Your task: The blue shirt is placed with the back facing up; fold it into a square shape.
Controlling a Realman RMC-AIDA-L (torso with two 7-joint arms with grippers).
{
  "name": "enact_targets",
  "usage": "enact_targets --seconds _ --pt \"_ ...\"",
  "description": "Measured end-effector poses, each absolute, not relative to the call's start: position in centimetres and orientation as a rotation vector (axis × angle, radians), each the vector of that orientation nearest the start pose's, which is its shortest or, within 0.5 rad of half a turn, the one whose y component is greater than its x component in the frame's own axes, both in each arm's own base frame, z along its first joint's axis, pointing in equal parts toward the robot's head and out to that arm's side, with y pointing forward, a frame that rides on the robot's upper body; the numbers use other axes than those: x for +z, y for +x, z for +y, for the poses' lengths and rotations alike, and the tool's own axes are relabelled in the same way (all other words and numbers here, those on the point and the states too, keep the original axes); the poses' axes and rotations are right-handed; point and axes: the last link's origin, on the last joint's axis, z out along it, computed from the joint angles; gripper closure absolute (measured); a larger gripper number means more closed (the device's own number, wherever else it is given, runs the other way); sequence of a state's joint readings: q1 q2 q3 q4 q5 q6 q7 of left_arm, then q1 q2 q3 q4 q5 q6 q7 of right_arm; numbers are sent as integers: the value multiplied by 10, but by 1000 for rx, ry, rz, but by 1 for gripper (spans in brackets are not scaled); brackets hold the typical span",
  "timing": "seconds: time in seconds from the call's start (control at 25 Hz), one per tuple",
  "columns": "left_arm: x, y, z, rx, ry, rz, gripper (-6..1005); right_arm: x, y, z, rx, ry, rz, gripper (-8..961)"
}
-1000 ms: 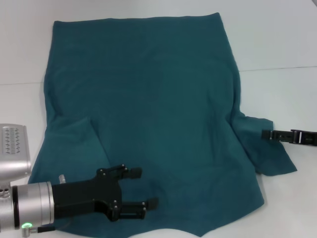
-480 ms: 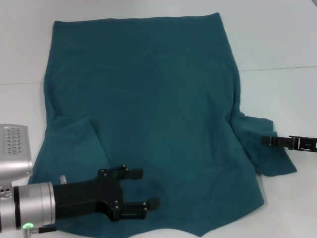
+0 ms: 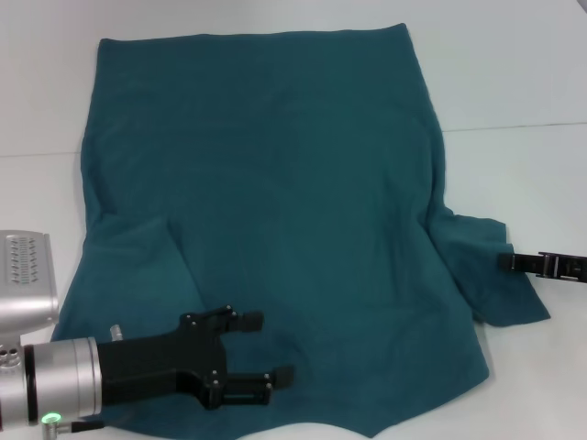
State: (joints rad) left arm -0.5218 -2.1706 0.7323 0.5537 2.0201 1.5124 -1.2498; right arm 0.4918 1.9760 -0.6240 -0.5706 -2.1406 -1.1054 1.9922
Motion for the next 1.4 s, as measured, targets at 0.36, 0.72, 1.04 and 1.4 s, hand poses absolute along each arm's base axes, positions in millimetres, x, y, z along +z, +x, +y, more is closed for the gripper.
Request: enact_targets --seconds 0.36,0.72,1.04,1.4 --pt "-61 -252 302 -749 -2812 -609 78 41 361 353 446 -2032 1482 580" --pt "-61 -253 302 -749 -2809 -614 77 46 363 348 499 -2024 1466 951" --pt "-60 -253 302 -756 -2802 -622 77 64 371 338 649 -1935 1405 950" --pt "-60 -253 302 -755 -2800 -623 77 72 366 343 732 -1904 1294 950"
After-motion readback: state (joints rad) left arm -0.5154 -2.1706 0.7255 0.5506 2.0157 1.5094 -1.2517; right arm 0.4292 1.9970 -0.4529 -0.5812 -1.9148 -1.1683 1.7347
